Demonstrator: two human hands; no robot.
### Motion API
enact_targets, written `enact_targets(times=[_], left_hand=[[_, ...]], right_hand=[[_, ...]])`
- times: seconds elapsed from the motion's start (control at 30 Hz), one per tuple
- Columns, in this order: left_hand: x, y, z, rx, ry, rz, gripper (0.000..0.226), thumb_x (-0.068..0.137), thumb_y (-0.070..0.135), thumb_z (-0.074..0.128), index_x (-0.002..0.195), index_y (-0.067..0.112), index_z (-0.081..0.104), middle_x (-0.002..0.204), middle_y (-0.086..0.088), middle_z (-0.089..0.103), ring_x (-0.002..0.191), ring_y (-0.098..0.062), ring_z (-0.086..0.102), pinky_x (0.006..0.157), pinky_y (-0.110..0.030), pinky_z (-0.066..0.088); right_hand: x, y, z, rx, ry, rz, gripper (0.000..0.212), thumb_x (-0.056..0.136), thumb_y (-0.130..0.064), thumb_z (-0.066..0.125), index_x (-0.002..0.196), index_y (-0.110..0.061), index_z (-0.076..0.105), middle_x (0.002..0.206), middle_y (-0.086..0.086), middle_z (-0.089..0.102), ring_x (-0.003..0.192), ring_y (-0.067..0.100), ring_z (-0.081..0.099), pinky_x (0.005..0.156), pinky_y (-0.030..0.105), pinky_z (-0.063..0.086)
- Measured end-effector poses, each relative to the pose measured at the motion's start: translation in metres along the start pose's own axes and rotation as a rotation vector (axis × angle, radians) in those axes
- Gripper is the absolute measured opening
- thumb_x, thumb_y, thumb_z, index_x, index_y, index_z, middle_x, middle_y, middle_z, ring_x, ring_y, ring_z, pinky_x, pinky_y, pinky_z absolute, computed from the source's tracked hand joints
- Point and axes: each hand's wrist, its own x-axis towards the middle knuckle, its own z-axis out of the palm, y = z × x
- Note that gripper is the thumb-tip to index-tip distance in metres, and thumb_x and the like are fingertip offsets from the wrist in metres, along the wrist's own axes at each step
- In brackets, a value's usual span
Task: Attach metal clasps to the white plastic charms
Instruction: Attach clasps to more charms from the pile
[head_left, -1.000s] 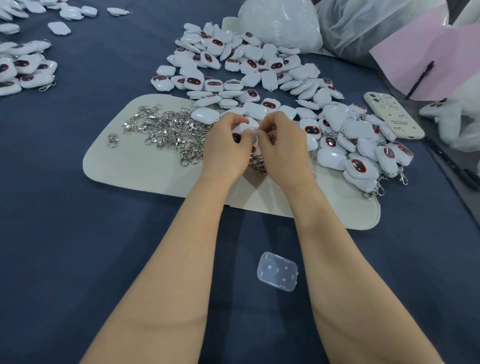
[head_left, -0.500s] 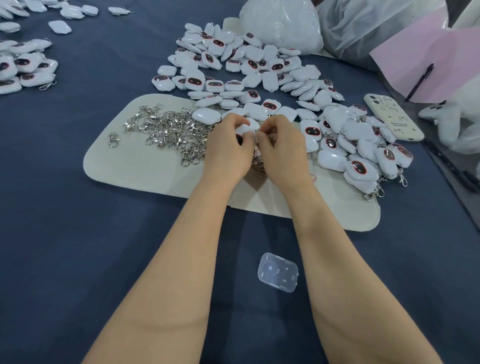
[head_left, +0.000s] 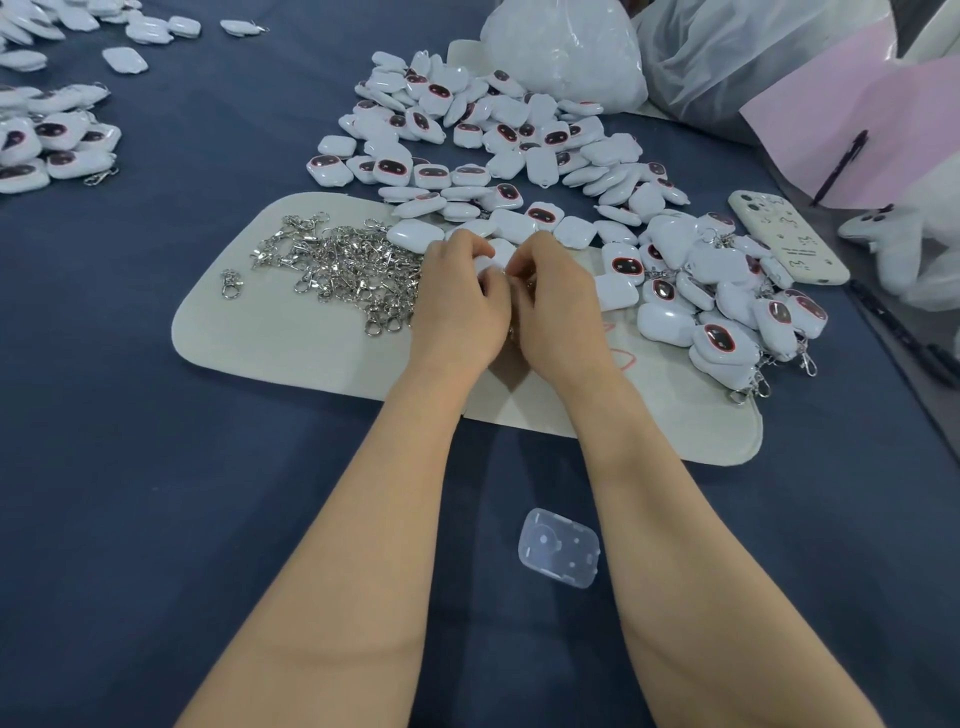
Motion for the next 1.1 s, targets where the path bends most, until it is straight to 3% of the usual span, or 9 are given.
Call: enact_targets(times=[0.1,0.23,0.4,0.5,0.67,0.77,0.83,1.03,1.1], left_hand=[[0.002,0.003,-0.002,-0.177,-0.005,-0.113,0.019,0.090,0.009,0.046,0.105,0.015,0.056,0.103,0.000,0.054,0.087,-0.015,0.049,0.067,-0.019,0.034],[0.003,0.008,-0.009,-0.739,-0.013,-0.404,0.022,0.089,0.000,0.046,0.089,0.017,0.059,0.088,-0.002,0.059,0.075,-0.018,0.059,0.062,-0.025,0.054],[0.003,0.012,-0.008,-1.022,-0.052,-0.506,0.017,0.090,-0.006,0.050,0.089,0.008,0.060,0.089,-0.009,0.063,0.065,-0.014,0.066,0.061,-0.018,0.055],[0.003,0.014,-0.008,-1.097,-0.068,-0.539,0.015,0.090,-0.007,0.051,0.081,0.002,0.057,0.079,-0.009,0.061,0.054,-0.011,0.066,0.060,-0.018,0.056],[0.003,0.014,-0.010,-1.034,-0.092,-0.546,0.007,0.092,-0.001,0.053,0.090,0.006,0.054,0.078,-0.009,0.062,0.054,-0.010,0.067,0.053,-0.016,0.053],[0.003,0.013,-0.008,-0.906,-0.065,-0.508,0.010,0.092,0.003,0.054,0.100,0.008,0.053,0.100,-0.017,0.063,0.052,-0.008,0.065,0.052,-0.017,0.051],[0.004,0.011,-0.008,-0.833,-0.043,-0.479,0.012,0.091,0.003,0.054,0.101,0.009,0.054,0.108,-0.019,0.060,0.052,-0.009,0.063,0.052,-0.017,0.051],[0.002,0.009,-0.006,-0.655,0.022,-0.319,0.012,0.090,0.004,0.055,0.096,0.014,0.059,0.097,-0.013,0.054,0.075,-0.023,0.060,0.051,-0.013,0.048],[0.002,0.008,-0.005,-0.599,0.033,-0.261,0.015,0.090,0.007,0.055,0.094,0.020,0.059,0.094,-0.007,0.059,0.081,-0.028,0.063,0.060,-0.022,0.054]], right_hand=[[0.000,-0.002,0.000,0.089,0.033,0.025,0.016,0.089,0.000,0.050,0.103,-0.007,0.055,0.098,0.002,0.061,0.082,0.014,0.055,0.074,0.022,0.043],[0.001,-0.003,-0.003,0.309,0.070,0.136,0.016,0.090,-0.003,0.056,0.099,-0.016,0.055,0.090,-0.013,0.059,0.083,-0.002,0.055,0.076,0.011,0.044],[0.003,-0.007,-0.005,0.440,0.173,0.182,0.014,0.090,-0.006,0.059,0.091,-0.019,0.056,0.088,-0.013,0.060,0.088,0.007,0.059,0.081,0.016,0.048],[0.003,-0.010,-0.006,0.488,0.201,0.199,0.014,0.091,-0.005,0.058,0.090,-0.019,0.057,0.089,-0.009,0.061,0.092,0.013,0.061,0.088,0.026,0.051],[0.004,-0.010,-0.005,0.508,0.199,0.245,0.011,0.091,-0.005,0.057,0.092,-0.016,0.056,0.090,-0.002,0.062,0.089,0.024,0.064,0.089,0.038,0.051],[0.003,-0.008,-0.006,0.377,0.231,0.150,0.011,0.091,-0.002,0.054,0.092,-0.013,0.057,0.085,-0.004,0.061,0.074,0.000,0.058,0.077,0.017,0.048],[0.002,-0.006,-0.007,0.225,0.238,0.054,0.011,0.091,0.000,0.052,0.092,-0.007,0.061,0.088,0.002,0.063,0.076,0.004,0.054,0.072,0.009,0.040],[0.002,-0.004,-0.010,0.031,0.155,-0.050,0.013,0.089,0.004,0.050,0.093,0.003,0.062,0.089,0.010,0.064,0.081,0.015,0.051,0.071,0.012,0.035],[0.002,-0.004,-0.010,0.023,0.147,-0.054,0.012,0.088,0.004,0.050,0.092,0.003,0.062,0.089,0.011,0.064,0.080,0.015,0.050,0.070,0.010,0.034]])
